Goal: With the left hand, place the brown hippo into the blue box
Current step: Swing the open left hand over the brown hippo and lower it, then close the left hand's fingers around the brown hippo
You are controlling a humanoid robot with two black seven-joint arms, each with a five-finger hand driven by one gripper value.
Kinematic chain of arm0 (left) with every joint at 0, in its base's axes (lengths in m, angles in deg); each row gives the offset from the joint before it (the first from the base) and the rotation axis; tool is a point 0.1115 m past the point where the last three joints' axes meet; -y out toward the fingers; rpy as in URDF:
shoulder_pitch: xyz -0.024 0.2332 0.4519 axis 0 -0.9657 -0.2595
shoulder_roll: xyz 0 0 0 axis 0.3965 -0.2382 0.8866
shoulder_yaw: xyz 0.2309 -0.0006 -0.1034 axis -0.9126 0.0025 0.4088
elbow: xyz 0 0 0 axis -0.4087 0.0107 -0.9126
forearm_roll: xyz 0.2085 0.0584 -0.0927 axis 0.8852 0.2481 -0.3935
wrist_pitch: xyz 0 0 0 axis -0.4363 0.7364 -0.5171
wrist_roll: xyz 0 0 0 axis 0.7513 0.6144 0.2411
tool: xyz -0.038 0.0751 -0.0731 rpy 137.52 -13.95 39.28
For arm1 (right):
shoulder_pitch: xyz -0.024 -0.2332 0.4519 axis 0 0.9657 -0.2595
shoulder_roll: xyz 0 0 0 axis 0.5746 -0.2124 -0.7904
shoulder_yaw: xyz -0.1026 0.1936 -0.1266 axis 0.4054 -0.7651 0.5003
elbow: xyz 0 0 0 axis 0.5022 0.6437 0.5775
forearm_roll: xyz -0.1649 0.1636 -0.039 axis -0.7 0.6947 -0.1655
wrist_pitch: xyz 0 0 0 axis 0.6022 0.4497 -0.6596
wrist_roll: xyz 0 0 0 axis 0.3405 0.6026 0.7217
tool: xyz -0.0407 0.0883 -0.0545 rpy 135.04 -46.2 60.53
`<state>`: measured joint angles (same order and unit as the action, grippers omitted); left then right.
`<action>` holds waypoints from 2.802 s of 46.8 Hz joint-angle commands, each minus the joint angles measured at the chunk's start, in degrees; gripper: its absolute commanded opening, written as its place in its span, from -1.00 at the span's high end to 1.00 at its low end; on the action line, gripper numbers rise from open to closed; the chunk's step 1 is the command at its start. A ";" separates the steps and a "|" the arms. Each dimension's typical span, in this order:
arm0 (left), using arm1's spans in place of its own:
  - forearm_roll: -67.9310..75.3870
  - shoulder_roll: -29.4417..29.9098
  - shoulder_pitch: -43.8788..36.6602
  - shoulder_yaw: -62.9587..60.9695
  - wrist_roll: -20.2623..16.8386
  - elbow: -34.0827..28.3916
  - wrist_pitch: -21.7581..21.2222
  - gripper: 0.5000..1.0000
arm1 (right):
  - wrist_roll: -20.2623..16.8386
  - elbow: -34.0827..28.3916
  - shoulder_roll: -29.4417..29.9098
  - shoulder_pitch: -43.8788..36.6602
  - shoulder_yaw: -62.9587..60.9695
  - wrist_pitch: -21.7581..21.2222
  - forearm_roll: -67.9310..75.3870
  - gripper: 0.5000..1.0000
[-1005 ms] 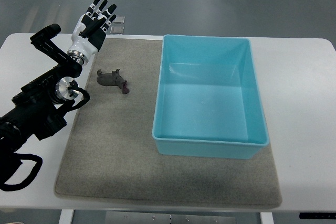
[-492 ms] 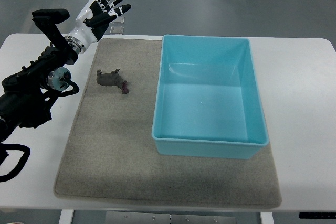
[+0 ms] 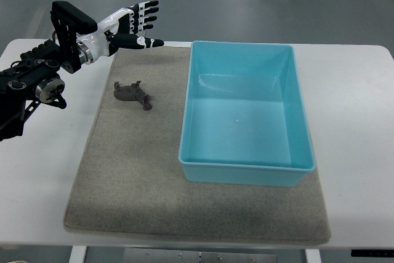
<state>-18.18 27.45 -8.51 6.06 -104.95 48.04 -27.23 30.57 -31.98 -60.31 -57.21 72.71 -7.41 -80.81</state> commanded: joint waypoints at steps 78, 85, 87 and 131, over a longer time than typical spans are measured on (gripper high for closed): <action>64.35 9.10 5.15 -4.99 -3.50 11.47 1.09 -0.90 | 0.01 0.00 0.00 0.00 0.00 0.00 0.00 -0.74; 64.43 9.19 5.15 -4.99 -3.51 11.39 1.18 -0.76 | 0.01 0.00 0.00 0.00 0.00 0.00 0.00 -0.74; 64.43 9.27 5.15 -4.99 -3.51 11.39 1.18 -0.75 | 0.01 0.00 0.00 0.00 0.00 0.00 0.00 -0.74; 65.05 9.36 5.41 -5.08 -2.98 11.03 1.44 1.00 | 0.01 0.09 0.00 0.00 0.00 0.00 0.00 -0.74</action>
<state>46.80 36.81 -3.25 0.98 -107.92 59.07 -25.57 30.57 -31.97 -60.31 -57.21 72.71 -7.41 -80.81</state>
